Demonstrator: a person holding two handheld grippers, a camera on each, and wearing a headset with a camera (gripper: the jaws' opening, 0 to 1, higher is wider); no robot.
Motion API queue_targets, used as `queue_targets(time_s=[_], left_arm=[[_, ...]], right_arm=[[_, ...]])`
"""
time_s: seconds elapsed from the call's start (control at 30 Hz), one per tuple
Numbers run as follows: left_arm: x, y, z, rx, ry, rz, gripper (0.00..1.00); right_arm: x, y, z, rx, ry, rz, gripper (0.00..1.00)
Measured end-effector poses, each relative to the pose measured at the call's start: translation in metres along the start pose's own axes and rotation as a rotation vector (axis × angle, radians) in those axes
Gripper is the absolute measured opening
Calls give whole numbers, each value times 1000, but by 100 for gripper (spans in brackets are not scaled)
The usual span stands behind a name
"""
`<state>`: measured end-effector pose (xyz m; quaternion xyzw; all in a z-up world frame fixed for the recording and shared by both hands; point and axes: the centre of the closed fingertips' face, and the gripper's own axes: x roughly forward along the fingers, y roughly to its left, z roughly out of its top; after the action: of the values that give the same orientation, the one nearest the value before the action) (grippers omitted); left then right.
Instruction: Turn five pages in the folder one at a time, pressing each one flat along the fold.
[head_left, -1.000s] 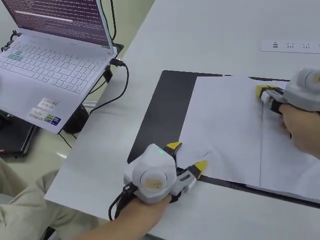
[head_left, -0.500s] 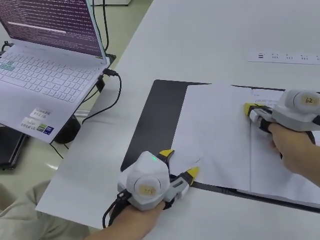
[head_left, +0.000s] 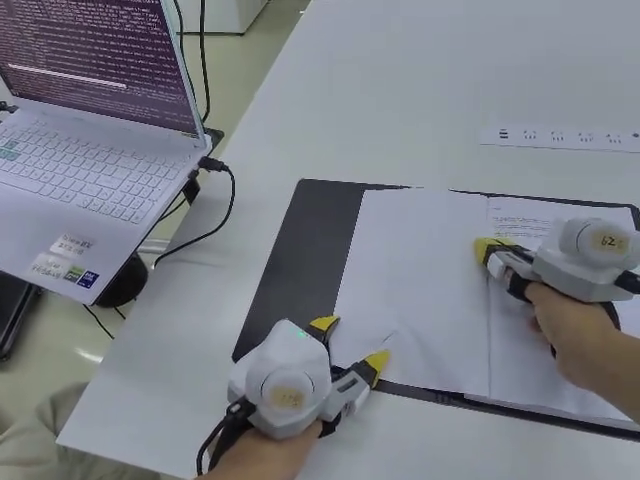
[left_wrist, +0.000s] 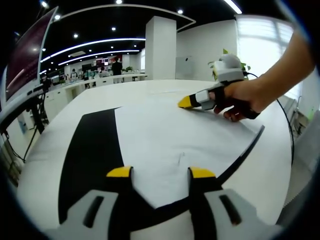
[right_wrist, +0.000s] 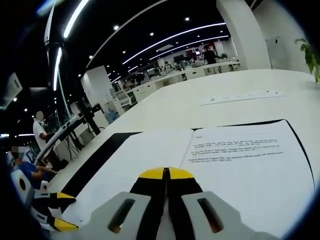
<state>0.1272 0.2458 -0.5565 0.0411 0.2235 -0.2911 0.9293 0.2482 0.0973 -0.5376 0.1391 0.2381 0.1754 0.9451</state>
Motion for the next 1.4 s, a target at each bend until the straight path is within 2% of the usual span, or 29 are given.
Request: queue_targets(time_s=[0.33,0.63,0.73,0.83,1.1,1.4], left_arm=[[0,0,0,2,0,-3,43],[0,-1,0,6,0,-6,43],[0,0,0,6,-1,-7,43],[0,0,0,4,2,-7,43],[0,-1,0,6,-1,-7,43],[-1,-1,0,7,-7,-9,43]], right_arm=[[-16,12,-13,1,19,19,0],[-36,20,-22,20,14,27,0],[-43,24,-29,7,38,36,0],[-49,28,-36,-36,56,52,0],[-61,31,-46,-25,76,75,0],[-87,42,-70,-45,102,107,0]])
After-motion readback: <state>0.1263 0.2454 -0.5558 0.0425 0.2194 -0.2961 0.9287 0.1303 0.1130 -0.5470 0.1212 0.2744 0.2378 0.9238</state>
